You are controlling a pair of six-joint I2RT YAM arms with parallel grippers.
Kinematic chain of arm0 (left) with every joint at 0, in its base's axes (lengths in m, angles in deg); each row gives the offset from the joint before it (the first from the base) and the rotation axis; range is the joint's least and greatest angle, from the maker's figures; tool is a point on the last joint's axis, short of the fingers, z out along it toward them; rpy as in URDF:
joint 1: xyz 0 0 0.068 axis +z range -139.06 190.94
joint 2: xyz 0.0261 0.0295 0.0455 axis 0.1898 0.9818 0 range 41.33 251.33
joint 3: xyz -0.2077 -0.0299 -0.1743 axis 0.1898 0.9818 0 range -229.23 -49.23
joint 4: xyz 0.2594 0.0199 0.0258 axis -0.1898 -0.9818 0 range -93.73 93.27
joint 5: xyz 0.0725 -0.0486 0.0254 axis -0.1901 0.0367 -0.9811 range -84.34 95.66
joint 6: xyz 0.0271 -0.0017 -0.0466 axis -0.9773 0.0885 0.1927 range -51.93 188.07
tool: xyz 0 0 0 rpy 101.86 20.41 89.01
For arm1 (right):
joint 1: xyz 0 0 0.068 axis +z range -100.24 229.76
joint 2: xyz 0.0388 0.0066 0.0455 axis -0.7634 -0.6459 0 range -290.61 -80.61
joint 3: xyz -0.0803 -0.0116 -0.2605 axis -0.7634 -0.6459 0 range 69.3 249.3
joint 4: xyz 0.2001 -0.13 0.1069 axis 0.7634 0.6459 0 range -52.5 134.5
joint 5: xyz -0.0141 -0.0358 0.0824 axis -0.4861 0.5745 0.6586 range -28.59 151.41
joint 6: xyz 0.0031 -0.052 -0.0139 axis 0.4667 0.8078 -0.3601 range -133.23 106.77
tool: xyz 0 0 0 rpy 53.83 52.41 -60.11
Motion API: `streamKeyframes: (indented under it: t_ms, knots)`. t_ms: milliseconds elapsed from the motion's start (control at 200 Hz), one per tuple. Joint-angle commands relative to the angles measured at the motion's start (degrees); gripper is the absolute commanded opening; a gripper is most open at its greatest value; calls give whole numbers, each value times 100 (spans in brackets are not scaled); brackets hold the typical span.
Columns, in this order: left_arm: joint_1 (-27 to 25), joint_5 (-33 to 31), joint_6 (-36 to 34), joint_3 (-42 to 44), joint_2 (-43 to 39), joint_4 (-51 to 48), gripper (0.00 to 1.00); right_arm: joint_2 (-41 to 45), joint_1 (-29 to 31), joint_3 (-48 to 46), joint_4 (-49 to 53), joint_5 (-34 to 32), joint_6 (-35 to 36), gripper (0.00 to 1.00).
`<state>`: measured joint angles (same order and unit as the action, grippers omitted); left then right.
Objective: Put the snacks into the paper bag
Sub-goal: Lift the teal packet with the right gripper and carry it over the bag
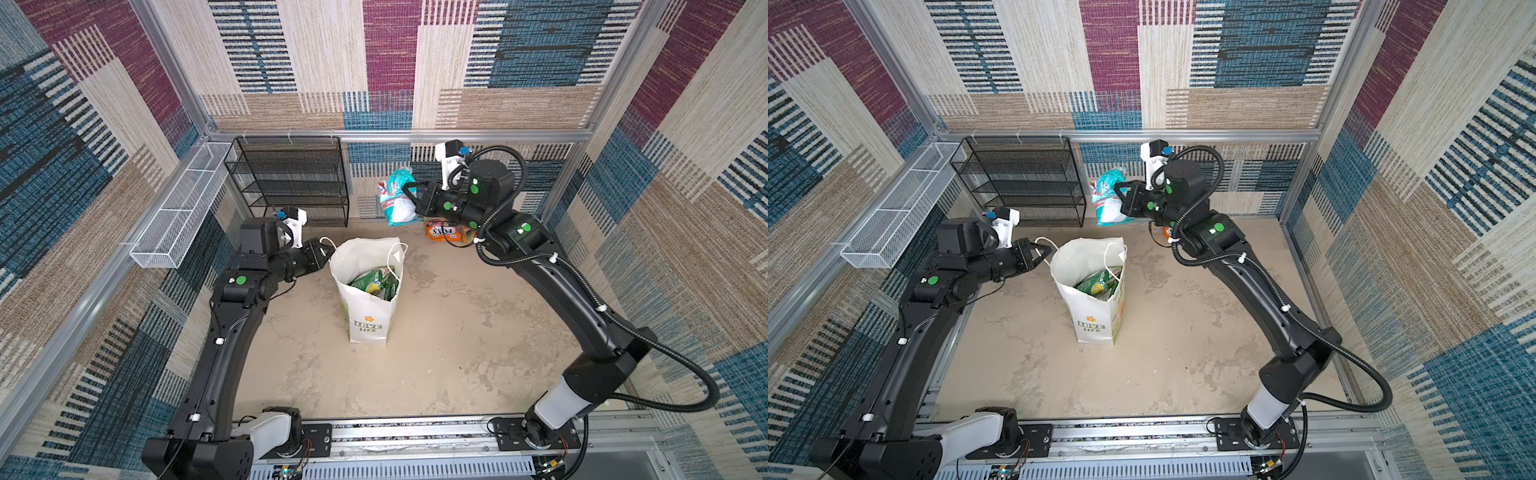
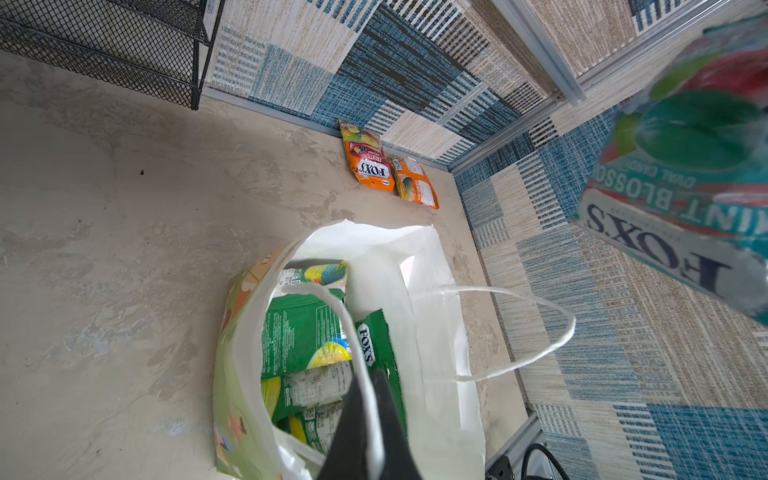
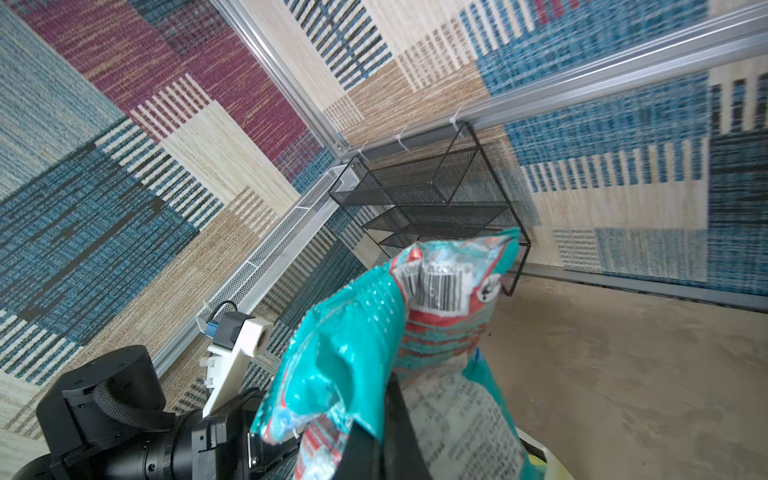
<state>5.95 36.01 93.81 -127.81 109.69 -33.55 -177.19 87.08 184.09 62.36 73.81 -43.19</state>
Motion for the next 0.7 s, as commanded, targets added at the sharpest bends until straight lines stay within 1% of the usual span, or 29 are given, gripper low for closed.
streamKeyframes:
  t_ms: [0, 110, 195, 275, 341, 471, 696]
  knots:
    - [6, 138, 81, 10, 12, 219, 1, -344, 281, 386, -16, 75, 121, 0]
    - [6, 125, 68, 10, 36, 218, 1, -570, 499, 481, 10, 120, 139, 0]
    - [7, 136, 72, 10, 31, 219, 1, -582, 655, 201, -129, 201, 71, 0]
    - [7, 130, 70, 10, 35, 211, 1, -599, 793, 76, -33, 220, 67, 0]
    - [7, 103, 67, 11, 21, 210, 1, -473, 871, -179, -72, 140, 45, 0]
    - [3, 103, 65, 1, 32, 202, 1, -68, 895, -1024, -418, 158, -135, 0]
    - [6, 96, 63, 8, 20, 202, 1, 148, 905, -1496, -321, -113, -72, 0]
